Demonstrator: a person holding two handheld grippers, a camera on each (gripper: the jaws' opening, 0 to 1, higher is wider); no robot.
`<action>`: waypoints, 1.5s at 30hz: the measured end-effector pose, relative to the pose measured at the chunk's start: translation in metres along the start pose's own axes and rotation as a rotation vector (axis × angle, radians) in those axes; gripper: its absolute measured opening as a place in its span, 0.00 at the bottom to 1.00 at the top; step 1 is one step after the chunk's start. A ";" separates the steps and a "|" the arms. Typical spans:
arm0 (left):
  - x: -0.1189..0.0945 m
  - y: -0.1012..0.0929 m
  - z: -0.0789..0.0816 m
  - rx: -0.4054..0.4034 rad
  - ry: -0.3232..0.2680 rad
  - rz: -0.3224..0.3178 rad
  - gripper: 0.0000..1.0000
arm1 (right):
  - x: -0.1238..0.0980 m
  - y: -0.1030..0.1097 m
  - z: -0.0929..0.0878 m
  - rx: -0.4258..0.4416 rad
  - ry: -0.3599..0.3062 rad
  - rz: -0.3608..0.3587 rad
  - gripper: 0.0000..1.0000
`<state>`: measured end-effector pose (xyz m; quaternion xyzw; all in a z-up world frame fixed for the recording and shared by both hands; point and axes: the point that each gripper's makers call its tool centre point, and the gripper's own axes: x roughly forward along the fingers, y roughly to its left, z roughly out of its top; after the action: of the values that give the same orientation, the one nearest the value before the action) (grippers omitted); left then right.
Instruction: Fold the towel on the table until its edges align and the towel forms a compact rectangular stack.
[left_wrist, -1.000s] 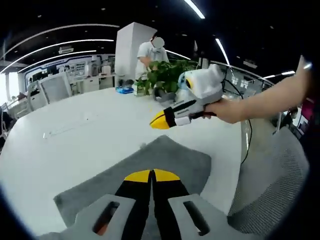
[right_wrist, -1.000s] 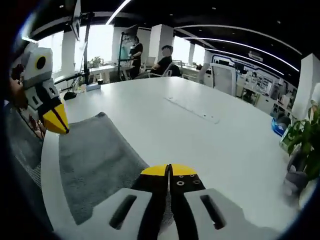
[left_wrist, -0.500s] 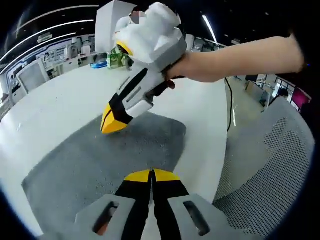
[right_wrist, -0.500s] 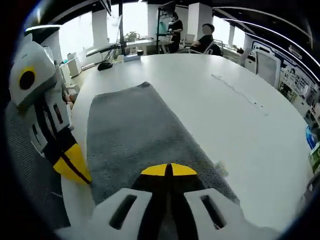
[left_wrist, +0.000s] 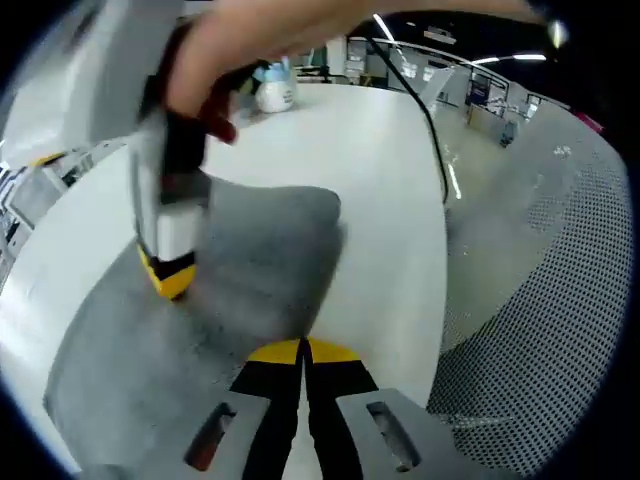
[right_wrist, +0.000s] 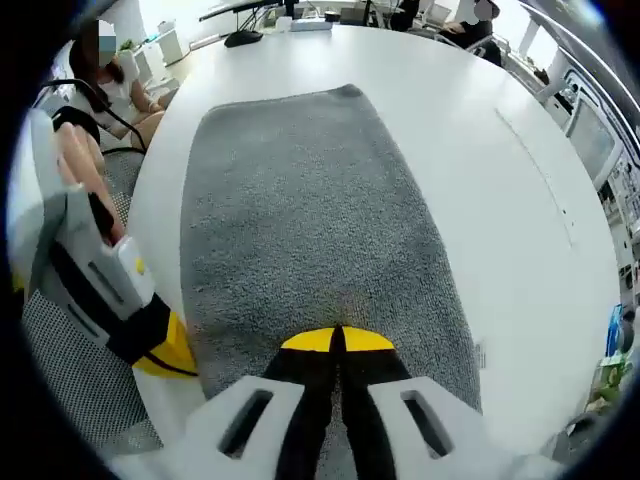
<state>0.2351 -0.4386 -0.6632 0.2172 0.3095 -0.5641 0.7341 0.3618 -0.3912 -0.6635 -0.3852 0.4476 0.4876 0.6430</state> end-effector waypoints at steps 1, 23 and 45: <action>0.001 -0.003 -0.002 0.038 0.015 0.001 0.01 | 0.000 0.000 0.000 0.007 0.025 -0.009 0.00; -0.022 0.056 -0.002 0.064 0.036 0.266 0.01 | 0.001 -0.001 -0.002 -0.095 0.080 -0.037 0.00; -0.020 0.051 -0.003 0.266 0.195 0.300 0.01 | 0.002 0.002 -0.002 -0.182 0.181 -0.124 0.00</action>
<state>0.2805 -0.4089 -0.6531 0.4092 0.2660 -0.4607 0.7413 0.3600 -0.3919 -0.6663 -0.5113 0.4328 0.4490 0.5913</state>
